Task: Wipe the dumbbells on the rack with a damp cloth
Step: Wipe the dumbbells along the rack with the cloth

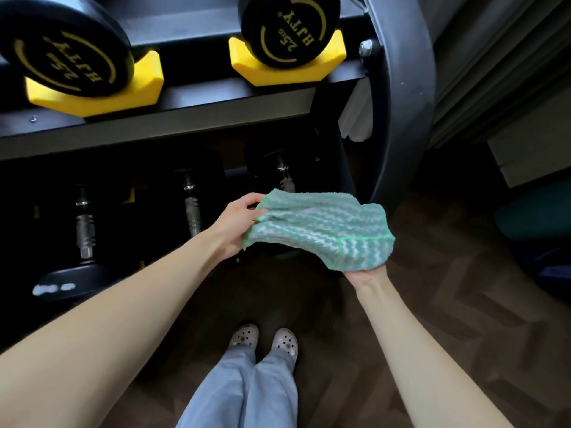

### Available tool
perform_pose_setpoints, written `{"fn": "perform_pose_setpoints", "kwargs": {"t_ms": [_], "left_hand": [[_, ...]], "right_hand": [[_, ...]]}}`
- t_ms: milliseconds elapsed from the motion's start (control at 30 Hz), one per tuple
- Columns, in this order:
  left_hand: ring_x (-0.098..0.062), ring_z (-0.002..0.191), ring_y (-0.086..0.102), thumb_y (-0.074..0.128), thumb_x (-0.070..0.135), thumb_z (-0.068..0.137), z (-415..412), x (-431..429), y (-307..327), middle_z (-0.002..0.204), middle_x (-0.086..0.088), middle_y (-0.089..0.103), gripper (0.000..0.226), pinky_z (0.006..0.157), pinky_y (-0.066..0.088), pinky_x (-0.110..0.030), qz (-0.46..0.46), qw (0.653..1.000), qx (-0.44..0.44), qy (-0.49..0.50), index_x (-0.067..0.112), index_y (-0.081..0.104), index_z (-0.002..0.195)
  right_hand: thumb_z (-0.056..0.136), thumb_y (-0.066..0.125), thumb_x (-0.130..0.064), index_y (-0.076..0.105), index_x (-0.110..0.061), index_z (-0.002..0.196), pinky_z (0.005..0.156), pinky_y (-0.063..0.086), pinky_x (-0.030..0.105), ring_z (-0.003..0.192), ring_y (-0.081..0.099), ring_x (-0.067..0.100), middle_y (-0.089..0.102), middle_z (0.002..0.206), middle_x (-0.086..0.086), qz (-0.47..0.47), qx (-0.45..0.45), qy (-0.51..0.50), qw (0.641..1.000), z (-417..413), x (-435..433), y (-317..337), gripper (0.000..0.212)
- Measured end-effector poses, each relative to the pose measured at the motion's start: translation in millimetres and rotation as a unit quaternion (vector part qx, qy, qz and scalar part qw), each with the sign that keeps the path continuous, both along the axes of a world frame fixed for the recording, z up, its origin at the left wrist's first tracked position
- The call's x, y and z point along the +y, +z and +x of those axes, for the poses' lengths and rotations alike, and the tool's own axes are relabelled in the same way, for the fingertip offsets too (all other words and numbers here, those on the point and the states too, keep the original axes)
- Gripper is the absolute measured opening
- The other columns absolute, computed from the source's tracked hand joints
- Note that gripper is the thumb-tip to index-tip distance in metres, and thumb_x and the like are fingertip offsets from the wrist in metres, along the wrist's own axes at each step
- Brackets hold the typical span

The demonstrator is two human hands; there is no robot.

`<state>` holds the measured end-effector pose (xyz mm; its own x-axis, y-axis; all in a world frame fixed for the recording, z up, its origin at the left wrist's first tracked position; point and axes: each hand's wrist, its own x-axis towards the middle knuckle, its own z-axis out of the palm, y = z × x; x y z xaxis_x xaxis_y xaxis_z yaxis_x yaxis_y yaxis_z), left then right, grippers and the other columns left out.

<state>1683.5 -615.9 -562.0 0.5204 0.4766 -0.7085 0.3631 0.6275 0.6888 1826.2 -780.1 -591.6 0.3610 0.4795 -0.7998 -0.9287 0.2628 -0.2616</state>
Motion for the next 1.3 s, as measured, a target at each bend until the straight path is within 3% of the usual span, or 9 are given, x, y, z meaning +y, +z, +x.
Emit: {"fn": "perform_pose_setpoints", "kwargs": {"t_ms": [167,333,367,600,767,933,1067,1200,1300], "left_hand": [[-0.018,0.068,0.061,0.041,-0.011,0.088,7.6,1.3,-0.4,0.075,-0.010,0.064,0.030,0.055,0.052,-0.019,0.057,0.998,0.008,-0.028,0.007,0.065,0.080],[-0.017,0.079,0.060,0.024,-0.018,0.069,7.2,-1.2,-6.7,0.079,-0.006,0.066,0.050,0.065,0.053,-0.020,0.212,0.964,0.091,-0.133,0.010,0.062,0.055],[-0.015,0.078,0.059,0.026,-0.015,0.071,8.1,-3.1,-6.9,0.077,-0.005,0.065,0.047,0.066,0.052,-0.021,0.218,0.962,0.092,-0.134,0.010,0.062,0.055],[-0.019,0.082,0.054,0.052,0.020,0.084,20.7,-12.7,-7.5,0.088,-0.002,0.057,0.031,0.082,0.050,-0.035,0.141,0.959,0.106,-0.221,0.012,0.068,0.059],[-0.014,0.089,0.063,0.046,0.006,0.096,35.2,-24.1,-8.5,0.110,0.001,0.060,0.027,0.073,0.057,-0.025,0.084,0.936,0.077,-0.332,0.009,0.063,0.117],[-0.018,0.123,0.048,0.039,-0.012,0.087,35.5,-35.1,-21.0,0.134,-0.005,0.051,0.050,0.095,0.046,-0.028,0.055,0.915,0.097,-0.388,0.010,0.056,0.128],[-0.021,0.086,0.065,0.030,-0.013,0.085,17.8,-30.1,-31.6,0.100,-0.013,0.065,0.041,0.077,0.054,-0.027,0.063,0.942,0.120,-0.306,-0.001,0.068,0.092],[-0.019,0.064,0.057,0.028,-0.005,0.092,3.1,-14.0,-50.5,0.073,-0.013,0.060,0.037,0.071,0.054,-0.036,0.117,0.967,0.209,-0.089,0.005,0.055,0.069],[-0.019,0.072,0.054,0.030,-0.003,0.094,-1.0,-9.9,-62.5,0.093,-0.015,0.055,0.023,0.079,0.053,-0.041,0.089,0.966,0.244,-0.007,0.006,0.051,0.092]], "right_hand": [[0.100,0.036,-0.032,0.057,-0.010,0.123,0.089,0.053,0.042,0.104,0.064,0.028,0.066,0.115,0.013,0.010,-0.153,0.269,0.951,3.9,7.4,10.3,0.038],[0.088,0.051,-0.005,0.068,-0.004,0.083,0.055,0.040,0.023,0.067,0.051,0.011,0.057,0.074,-0.002,-0.256,-0.532,0.573,0.569,14.3,18.0,5.3,0.018],[0.086,0.049,-0.002,0.068,-0.003,0.079,0.057,0.038,0.026,0.065,0.049,0.011,0.055,0.071,-0.002,-0.253,-0.554,0.575,0.547,16.8,16.8,1.1,0.021],[0.070,0.053,-0.023,0.052,-0.004,0.060,0.061,0.038,0.027,0.059,0.045,0.011,0.052,0.061,0.000,-0.212,-0.377,0.399,0.808,19.8,7.9,6.6,0.021],[0.093,0.039,-0.053,0.045,-0.014,0.135,0.100,0.037,0.036,0.123,0.045,0.028,0.040,0.136,0.011,-0.382,-0.403,0.431,0.711,16.6,26.1,-18.6,0.058],[0.092,0.046,-0.050,0.020,-0.023,0.149,0.105,0.036,0.040,0.129,0.042,0.026,0.033,0.147,0.007,-0.291,-0.297,0.438,0.797,3.3,45.1,-43.5,0.068],[0.099,0.038,-0.032,0.028,-0.022,0.147,0.105,0.039,0.041,0.127,0.043,0.027,0.033,0.146,0.008,-0.320,-0.318,0.392,0.802,0.2,55.1,-56.1,0.050],[0.101,0.031,-0.027,0.037,-0.017,0.142,0.101,0.030,0.033,0.134,0.032,0.026,0.026,0.151,0.005,-0.354,-0.457,0.450,0.681,-12.6,54.8,-55.6,0.043],[0.101,0.033,-0.023,0.046,-0.010,0.134,0.113,0.021,0.040,0.145,0.009,0.027,0.011,0.157,0.007,-0.336,-0.574,0.501,0.553,-29.9,48.6,-55.9,0.038]]}}
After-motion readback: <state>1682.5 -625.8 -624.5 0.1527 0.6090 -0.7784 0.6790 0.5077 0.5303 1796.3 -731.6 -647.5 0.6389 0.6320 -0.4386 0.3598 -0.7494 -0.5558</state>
